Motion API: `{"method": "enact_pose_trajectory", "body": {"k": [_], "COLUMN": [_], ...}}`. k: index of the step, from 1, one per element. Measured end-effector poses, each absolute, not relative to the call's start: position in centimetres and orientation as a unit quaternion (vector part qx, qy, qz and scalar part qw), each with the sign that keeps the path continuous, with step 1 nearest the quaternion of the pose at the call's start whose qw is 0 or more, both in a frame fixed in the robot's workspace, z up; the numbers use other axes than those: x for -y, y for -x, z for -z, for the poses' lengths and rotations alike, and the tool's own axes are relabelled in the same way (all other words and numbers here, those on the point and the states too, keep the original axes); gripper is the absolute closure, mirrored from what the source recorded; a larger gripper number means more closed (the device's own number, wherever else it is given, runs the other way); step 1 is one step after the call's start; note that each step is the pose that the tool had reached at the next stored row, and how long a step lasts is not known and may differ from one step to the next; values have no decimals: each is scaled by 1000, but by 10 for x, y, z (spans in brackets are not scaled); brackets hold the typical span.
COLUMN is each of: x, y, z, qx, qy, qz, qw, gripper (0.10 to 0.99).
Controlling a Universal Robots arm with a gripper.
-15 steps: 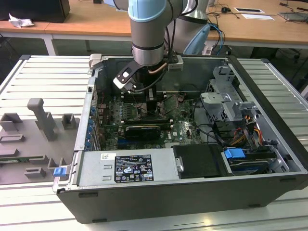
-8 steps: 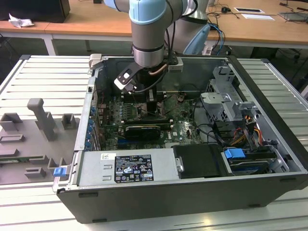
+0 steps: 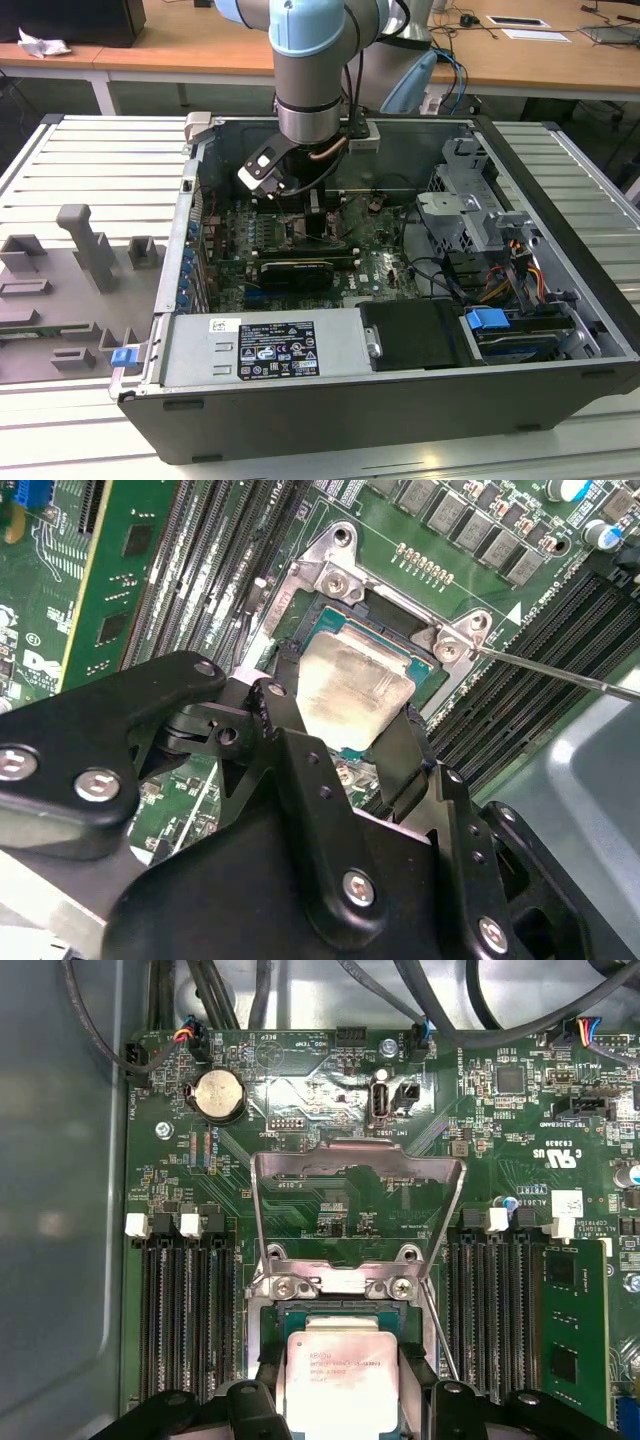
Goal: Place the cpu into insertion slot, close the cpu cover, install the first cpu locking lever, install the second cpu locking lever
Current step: 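Place the cpu into insertion slot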
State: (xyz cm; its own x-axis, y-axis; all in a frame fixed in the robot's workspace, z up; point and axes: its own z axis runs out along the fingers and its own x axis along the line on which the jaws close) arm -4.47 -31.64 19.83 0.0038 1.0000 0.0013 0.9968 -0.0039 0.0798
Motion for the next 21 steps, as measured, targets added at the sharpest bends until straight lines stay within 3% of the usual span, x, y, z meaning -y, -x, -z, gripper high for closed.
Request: {"method": "enact_pose_trajectory", "body": {"k": [7,8,9,16,21], "x": [316,316,316,316,316], "y": [45,45,45,45,45], "z": [-198,-198,-198,-208,-211], "qx": [-705,-705,-705,-705,-705], "qy": [-708,-708,-708,-708,-708], "qz": [-29,-29,-29,-28,-28], "qw": [28,28,28,27,28], "gripper": [549,537,471,471,796]}}
